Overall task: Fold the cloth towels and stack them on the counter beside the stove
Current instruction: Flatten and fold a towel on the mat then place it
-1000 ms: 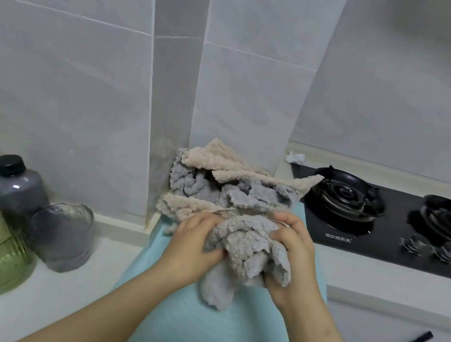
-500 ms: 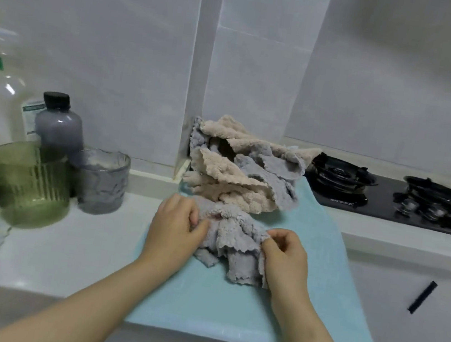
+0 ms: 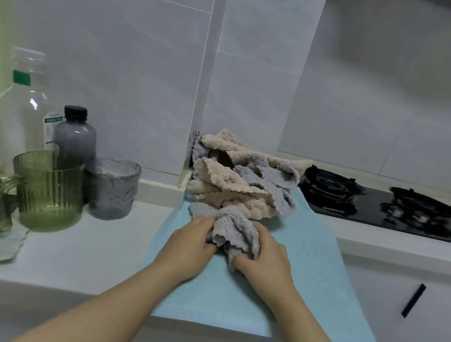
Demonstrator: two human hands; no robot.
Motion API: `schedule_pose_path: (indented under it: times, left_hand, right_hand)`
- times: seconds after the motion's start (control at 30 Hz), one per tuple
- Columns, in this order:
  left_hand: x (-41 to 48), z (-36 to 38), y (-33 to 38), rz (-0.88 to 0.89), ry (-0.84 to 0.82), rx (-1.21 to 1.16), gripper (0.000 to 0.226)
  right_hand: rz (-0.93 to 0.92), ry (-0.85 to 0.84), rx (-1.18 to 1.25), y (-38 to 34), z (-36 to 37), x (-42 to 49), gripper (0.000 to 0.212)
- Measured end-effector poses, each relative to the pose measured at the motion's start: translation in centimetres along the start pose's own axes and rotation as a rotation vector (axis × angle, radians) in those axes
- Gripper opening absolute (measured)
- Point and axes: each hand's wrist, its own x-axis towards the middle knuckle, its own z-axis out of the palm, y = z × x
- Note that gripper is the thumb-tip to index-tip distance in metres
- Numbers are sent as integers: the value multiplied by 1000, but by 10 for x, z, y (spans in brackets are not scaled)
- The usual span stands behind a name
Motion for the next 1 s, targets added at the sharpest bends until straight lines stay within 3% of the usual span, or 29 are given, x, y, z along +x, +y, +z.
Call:
schedule_pose_path:
  times: [0.13,0.37,0.47,0.53,0.6,0.67,0.73,0.8,0.83,0.9,0.97,1.0]
  left_hand:
    - [-3,-7,0,-60,76,-278,17]
    - [-8,-15,3,-159,336,-690,32]
    - [-13,-13,4,97,431,-393,27]
    - [-17,-8,3,350,399,-73,36]
    - [-20,-4,4,460,299,30,38]
    - [-21,-8,5,395,148,-23,48]
    - [-18,-9,1,214,1,-235,47]
    - [-13,-12,2,-40,6,-602,43]
    - [-10,-12,3,-137,66,-666,43]
    - [-7,-13,3,-167,154,-303,25]
    - [-5,-11,1,-158,69,34,44]
    - [-4,-11,1,-169,-8,120,58]
  right_hand:
    - [-11,14,-142,5,4,2,60]
    - [5,167,211,11,-3,1,29]
    - [33,362,279,16,-2,2,23]
    - [66,473,218,18,-5,1,25]
    - [81,509,100,24,-11,-1,28]
    - [95,419,9,28,-19,-5,24]
    - [144,224,108,31,-28,-10,10]
    - [236,96,347,27,-42,-13,22]
    - [304,101,488,26,-48,-11,31]
    - [397,177,598,28,-53,-3,46]
    - [410,186,358,25,-46,1,34]
    - [393,122,117,22,-40,0,23]
